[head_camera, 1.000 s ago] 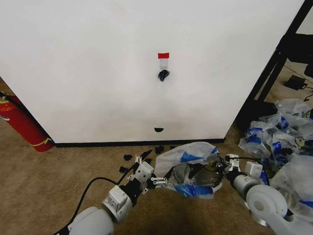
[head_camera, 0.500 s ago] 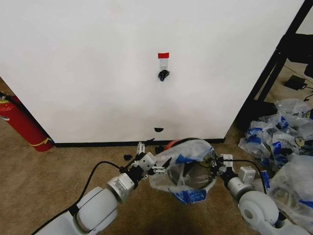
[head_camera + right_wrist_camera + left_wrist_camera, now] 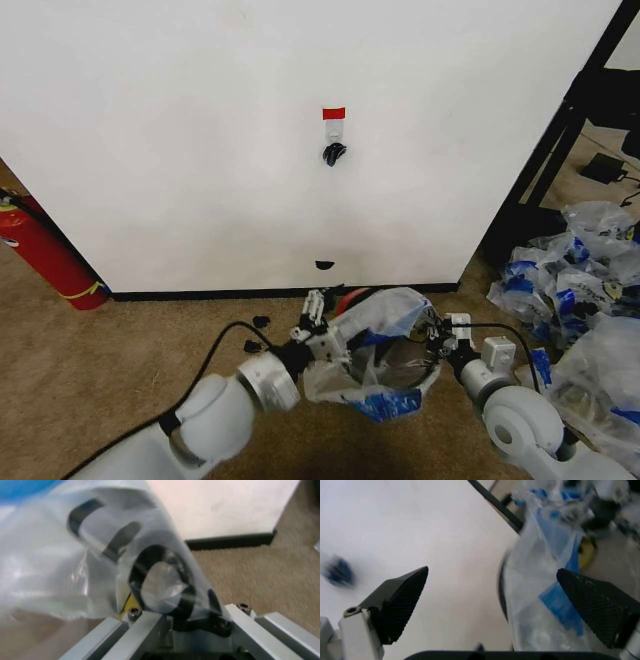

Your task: Pick up the garbage bag from the wall and place it over the trash bin.

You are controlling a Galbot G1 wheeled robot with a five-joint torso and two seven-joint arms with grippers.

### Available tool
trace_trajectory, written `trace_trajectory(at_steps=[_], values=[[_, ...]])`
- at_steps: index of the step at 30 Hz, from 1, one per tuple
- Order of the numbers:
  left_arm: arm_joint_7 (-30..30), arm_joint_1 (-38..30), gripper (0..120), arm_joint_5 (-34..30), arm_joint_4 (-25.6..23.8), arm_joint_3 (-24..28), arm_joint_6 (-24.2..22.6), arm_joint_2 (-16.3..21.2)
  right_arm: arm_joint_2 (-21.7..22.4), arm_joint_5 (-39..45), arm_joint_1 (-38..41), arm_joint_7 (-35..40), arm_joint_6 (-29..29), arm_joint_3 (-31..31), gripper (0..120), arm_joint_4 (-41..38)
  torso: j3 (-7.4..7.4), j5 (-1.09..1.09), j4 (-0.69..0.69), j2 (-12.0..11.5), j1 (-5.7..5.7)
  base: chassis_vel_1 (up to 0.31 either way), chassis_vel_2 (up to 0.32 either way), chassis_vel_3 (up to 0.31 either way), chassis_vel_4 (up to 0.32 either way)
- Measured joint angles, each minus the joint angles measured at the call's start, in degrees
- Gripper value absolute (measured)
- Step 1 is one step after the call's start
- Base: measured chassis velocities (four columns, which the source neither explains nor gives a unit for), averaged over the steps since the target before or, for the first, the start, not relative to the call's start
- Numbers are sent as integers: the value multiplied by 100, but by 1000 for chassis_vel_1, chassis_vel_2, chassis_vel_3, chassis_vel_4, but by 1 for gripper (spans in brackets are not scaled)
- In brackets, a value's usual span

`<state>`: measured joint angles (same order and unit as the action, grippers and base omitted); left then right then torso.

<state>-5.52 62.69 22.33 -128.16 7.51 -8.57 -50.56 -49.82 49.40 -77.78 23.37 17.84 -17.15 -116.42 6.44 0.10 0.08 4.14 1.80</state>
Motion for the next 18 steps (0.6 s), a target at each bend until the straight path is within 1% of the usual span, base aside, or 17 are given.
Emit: trace_trajectory(at_steps=[3,4,5,8,9,11,13,14,17,18], values=[[-19,99,100,407,-143,-27,87,-38,-35,15,-40,108,79,23,0,9,0,0,2,0,0,0,0,0,0],[-19,99,100,407,-143,-27,87,-38,-35,15,-40,108,79,23,0,9,0,0,2,0,0,0,0,0,0],[-32,141,99,538,-147,7,129,-39,-51,15,-49,136,100,44,0,4,0,0,2,0,0,0,0,0,0],[-41,281,88,993,2,201,287,-51,-70,16,-45,190,149,113,0,-36,0,0,1,0,0,0,0,0,0],[-41,306,86,1115,50,241,332,-67,-71,20,-38,199,161,126,0,-46,0,0,1,0,0,0,0,0,0],[-41,351,75,1615,219,380,498,-139,-67,45,-1,217,202,167,0,-92,0,0,0,0,0,0,0,0,0],[-43,352,73,1683,241,402,517,-150,-64,49,5,217,208,172,0,-97,0,0,0,0,0,0,0,0,0],[-70,347,67,1892,316,509,561,-171,-57,54,29,219,221,187,0,-103,0,0,1,0,0,0,0,0,0],[-91,325,57,2009,396,657,566,-181,-69,54,47,220,231,188,0,-103,0,0,1,0,0,0,0,0,0],[-92,307,51,2032,431,684,566,-191,-81,54,45,220,233,188,0,-103,0,0,1,0,0,0,0,0,0]])
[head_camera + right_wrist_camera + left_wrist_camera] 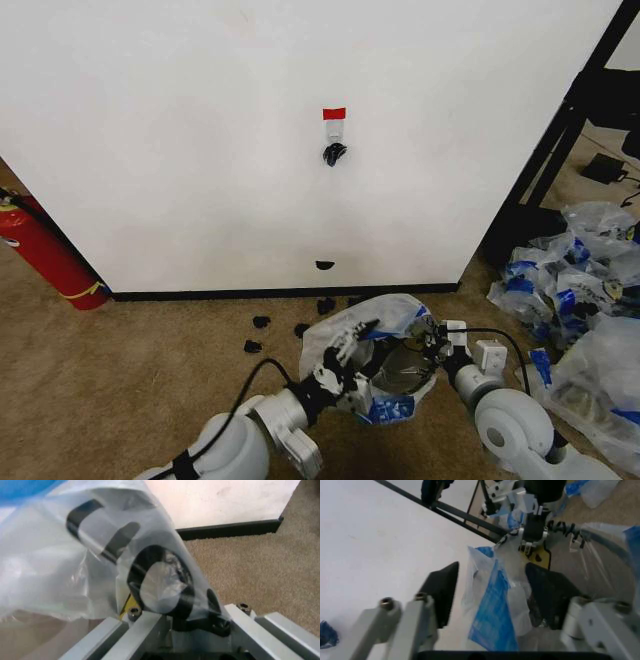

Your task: Pick up the garbage bag from the wall and place it over the trash bin.

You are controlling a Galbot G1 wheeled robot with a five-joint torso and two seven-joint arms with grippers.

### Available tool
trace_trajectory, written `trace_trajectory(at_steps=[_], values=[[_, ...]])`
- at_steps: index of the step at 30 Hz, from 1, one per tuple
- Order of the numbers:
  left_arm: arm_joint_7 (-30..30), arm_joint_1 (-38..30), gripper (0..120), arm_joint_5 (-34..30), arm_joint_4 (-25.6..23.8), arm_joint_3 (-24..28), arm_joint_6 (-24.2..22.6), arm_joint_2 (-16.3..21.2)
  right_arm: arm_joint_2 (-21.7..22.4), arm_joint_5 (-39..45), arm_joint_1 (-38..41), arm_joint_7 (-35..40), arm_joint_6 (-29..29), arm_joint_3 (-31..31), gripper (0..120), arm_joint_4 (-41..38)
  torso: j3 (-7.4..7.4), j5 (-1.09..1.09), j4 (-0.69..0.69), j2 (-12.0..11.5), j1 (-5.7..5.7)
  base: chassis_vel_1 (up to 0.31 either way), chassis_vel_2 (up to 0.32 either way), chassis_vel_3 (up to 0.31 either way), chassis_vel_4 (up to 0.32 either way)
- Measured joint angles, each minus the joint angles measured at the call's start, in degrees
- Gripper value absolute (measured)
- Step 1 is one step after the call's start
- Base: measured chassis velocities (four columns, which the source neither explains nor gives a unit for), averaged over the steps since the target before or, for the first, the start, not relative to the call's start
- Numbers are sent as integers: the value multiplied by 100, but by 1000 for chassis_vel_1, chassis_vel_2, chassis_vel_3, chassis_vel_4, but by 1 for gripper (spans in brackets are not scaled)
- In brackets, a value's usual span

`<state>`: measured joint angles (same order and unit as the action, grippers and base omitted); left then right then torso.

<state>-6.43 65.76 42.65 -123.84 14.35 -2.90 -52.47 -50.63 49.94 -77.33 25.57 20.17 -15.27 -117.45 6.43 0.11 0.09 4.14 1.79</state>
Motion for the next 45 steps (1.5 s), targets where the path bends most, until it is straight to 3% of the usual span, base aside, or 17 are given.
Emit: trace_trajectory(at_steps=[15,18,29,34,45], values=[[-41,-179,0,308,168,-84,-51,-155,-65,-10,-95,-65,6,-1,0,-57,0,0,0,0,0,0,0,0,0],[-64,-157,1,346,111,-101,-46,-147,-56,-10,-93,-76,8,0,0,-57,0,0,0,0,0,0,0,0,0],[-118,-166,44,434,210,-64,-39,-165,16,9,-69,-136,13,-18,0,-55,0,0,0,0,0,0,0,0,0],[-120,-215,57,439,328,-58,-42,-195,20,30,-70,-154,13,-24,0,-55,0,0,0,0,0,0,0,0,0],[-81,-321,18,436,490,-180,-64,-248,78,46,-93,-185,-2,-61,0,-85,0,0,0,0,0,0,0,0,0]])
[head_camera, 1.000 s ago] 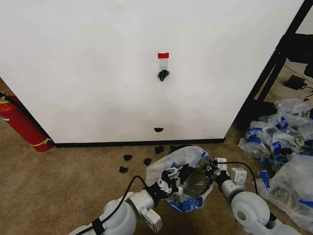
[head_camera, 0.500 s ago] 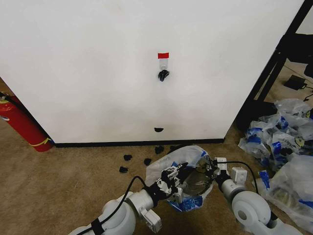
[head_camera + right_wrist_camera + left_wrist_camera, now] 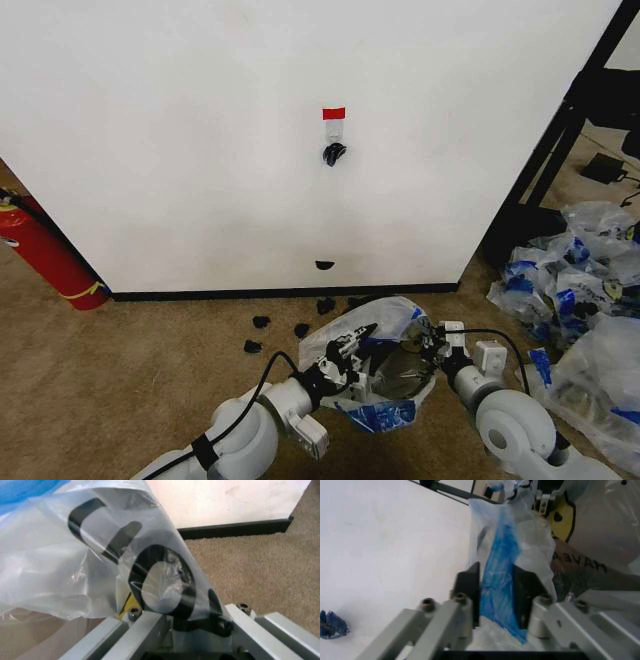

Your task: Pick up the garbage bag from the wall and place it over the trash bin.

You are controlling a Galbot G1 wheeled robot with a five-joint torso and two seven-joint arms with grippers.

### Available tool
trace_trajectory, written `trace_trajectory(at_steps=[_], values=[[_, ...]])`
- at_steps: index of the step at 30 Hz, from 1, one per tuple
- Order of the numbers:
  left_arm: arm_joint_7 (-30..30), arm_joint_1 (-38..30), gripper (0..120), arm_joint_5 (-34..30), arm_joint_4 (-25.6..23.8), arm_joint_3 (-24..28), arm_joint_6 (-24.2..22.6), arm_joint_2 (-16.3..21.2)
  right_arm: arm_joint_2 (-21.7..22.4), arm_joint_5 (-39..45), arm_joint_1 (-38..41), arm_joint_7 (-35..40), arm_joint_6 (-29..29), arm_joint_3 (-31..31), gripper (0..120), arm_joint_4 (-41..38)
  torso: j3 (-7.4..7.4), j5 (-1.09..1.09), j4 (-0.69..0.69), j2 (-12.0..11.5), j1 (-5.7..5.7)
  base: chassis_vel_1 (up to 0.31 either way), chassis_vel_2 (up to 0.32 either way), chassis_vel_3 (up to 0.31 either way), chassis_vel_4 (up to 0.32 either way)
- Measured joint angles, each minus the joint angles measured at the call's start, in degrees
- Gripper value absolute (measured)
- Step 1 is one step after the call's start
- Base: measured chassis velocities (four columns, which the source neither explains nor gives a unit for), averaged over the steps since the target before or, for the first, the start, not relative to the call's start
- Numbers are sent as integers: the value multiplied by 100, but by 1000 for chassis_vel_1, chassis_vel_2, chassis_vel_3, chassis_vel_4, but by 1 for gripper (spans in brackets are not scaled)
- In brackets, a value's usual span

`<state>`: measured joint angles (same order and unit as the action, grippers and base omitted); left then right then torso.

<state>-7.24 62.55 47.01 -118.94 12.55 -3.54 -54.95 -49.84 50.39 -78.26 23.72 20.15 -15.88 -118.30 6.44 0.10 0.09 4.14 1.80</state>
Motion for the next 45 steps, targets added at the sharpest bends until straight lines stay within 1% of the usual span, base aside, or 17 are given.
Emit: trace_trajectory(at_steps=[3,6,8,11,12,13,15,16,17,19,22,23,26,29,31,37,45], values=[[5,43,5,-32,-92,-7,-12,1,21,0,1,-7,-2,-13,0,0,0,0,0,0,0,0,0,0,0],[6,87,0,-138,-179,3,-34,12,23,-5,-3,-12,-3,-14,0,4,0,0,0,0,0,0,0,0,0],[20,108,0,-294,-227,34,-75,25,27,-42,-15,-35,-12,-14,0,13,0,0,0,0,0,0,0,0,0],[85,54,0,-1140,-324,116,-278,35,103,-274,-75,-381,-148,-57,0,69,0,0,-1,0,0,0,0,0,0],[85,54,0,-1140,-324,116,-278,35,103,-274,-75,-381,-148,-57,0,69,0,0,-1,0,0,0,0,0,0],[108,-25,0,-1702,-347,136,-392,37,154,-379,-105,-632,-225,-90,0,97,0,0,0,0,0,0,0,0,0],[155,-116,0,-2337,-372,145,-528,51,235,-538,-142,-992,-363,-136,0,142,0,0,0,0,0,0,0,0,0],[246,-234,0,-3106,-403,123,-717,84,340,-724,-183,-1419,-523,-204,0,206,0,0,0,0,0,0,0,0,0],[267,-257,0,-3256,-411,107,-755,94,373,-776,-195,-1556,-572,-229,0,227,0,0,0,0,0,0,0,0,0],[401,-394,0,-4274,-492,-79,-981,172,524,-961,-237,-2150,-795,-363,0,318,0,0,1,0,0,0,0,0,0],[441,-422,0,-4634,-542,-192,-1064,213,596,-1015,-246,-2410,-927,-410,0,367,0,1,1,0,0,0,0,0,0],[501,-433,0,-5354,-698,-480,-1228,348,711,-1080,-240,-2882,-1206,-482,0,475,0,0,-1,0,0,0,0,0,0],[523,-366,0,-5794,-826,-705,-1332,461,774,-1082,-208,-3266,-1381,-500,0,546,0,2,2,0,0,0,0,0,0],[532,-299,0,-6176,-899,-905,-1413,590,811,-1036,-162,-3619,-1550,-508,0,602,0,-2,-3,0,0,0,0,0,0],[529,-268,0,-6500,-887,-1012,-1492,676,830,-870,-150,-3979,-1720,-526,0,647,0,3,-1,0,0,0,0,0,0],[262,-228,0,-6838,-694,-1116,-1591,732,847,-383,-183,-4864,-2175,-598,0,757,0,1,0,0,0,0,0,0,0],[99,-156,0,-6812,-584,-1198,-1421,684,778,202,-266,-4661,-2328,-648,0,747,0,0,0,0,0,0,0,0,0]])
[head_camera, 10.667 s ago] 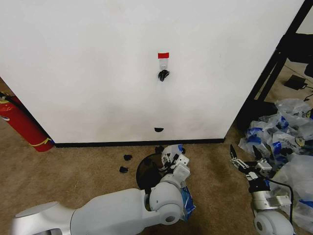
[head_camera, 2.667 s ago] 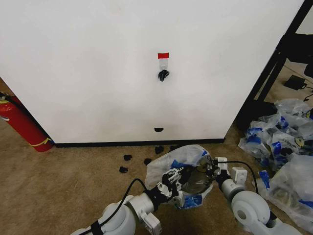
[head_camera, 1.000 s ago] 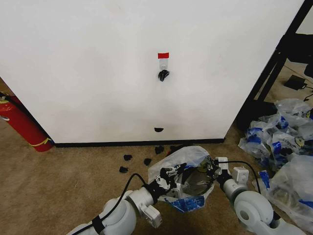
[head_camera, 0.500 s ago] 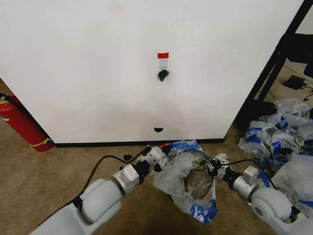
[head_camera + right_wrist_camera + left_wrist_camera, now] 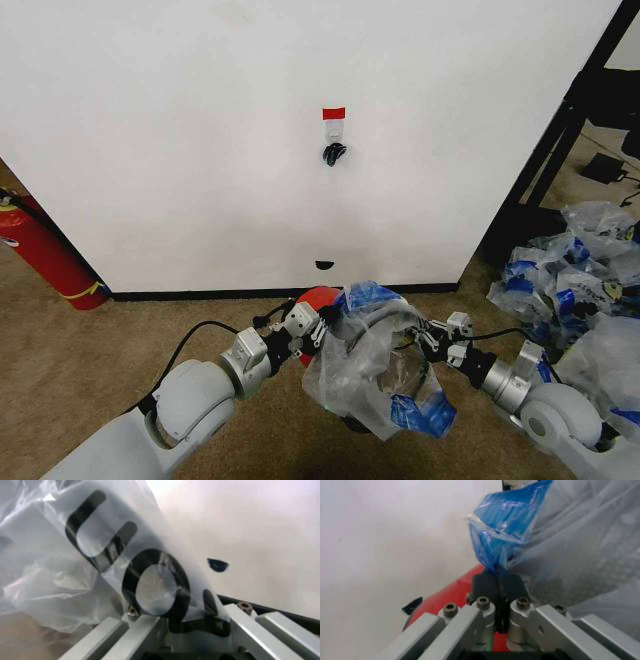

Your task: Pick up the garbage bag from the wall and place it over the trash bin.

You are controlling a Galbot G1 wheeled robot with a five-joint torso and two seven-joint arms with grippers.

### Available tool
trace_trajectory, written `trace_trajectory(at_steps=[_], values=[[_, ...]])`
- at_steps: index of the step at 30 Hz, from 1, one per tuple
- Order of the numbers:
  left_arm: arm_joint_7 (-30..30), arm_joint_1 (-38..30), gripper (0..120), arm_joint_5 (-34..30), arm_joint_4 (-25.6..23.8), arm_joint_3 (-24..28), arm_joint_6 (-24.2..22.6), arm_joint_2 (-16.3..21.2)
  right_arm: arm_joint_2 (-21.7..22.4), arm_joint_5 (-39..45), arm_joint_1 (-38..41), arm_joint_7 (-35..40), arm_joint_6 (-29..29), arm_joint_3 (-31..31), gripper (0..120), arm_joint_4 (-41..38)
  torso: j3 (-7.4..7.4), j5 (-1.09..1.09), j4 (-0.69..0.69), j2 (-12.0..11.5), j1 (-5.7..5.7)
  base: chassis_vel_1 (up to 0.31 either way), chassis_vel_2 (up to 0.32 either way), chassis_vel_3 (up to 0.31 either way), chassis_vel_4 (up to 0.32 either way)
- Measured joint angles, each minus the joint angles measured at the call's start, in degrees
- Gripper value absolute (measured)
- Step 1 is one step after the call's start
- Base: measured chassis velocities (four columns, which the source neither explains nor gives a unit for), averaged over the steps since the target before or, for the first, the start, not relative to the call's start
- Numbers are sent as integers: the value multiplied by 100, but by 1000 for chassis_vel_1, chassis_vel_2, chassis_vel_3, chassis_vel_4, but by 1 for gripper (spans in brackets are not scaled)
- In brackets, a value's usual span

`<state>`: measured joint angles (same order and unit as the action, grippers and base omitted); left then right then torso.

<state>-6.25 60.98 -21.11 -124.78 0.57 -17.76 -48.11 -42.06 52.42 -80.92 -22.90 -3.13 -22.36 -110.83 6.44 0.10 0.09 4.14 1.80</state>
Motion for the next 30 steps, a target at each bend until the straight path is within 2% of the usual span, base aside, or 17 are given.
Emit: trace_trajectory(at_steps=[4,8,16,19,22,25,27,30], values=[[12,14,0,25,13,-71,48,-48,-61,180,-34,174,-4,0,0,-36,0,0,0,0,0,0,0,0,0],[68,63,0,60,128,-156,139,-72,-117,796,-88,561,140,3,0,-164,0,0,0,0,0,0,0,0,0],[219,143,1,26,168,-230,297,-139,-189,1167,-144,652,237,25,0,-280,0,1,0,0,0,0,0,0,0],[241,162,8,-51,140,-245,337,-157,-212,1188,-158,664,264,29,0,-306,0,1,0,0,0,0,0,0,0],[243,190,21,-280,80,-284,435,-210,-288,1098,-180,783,266,89,0,-328,0,2,0,0,0,0,0,0,0],[224,197,33,-628,35,-341,533,-244,-402,934,-198,1353,247,207,0,-382,0,0,-1,0,0,0,0,0,0],[219,197,36,-711,31,-357,562,-254,-443,918,-200,1561,225,234,0,-405,0,0,0,0,0,0,0,0,0],[254,173,51,-1036,45,-457,785,-347,-670,743,-236,2339,61,377,0,-440,0,-1,0,0,0,0,0,0,0]])
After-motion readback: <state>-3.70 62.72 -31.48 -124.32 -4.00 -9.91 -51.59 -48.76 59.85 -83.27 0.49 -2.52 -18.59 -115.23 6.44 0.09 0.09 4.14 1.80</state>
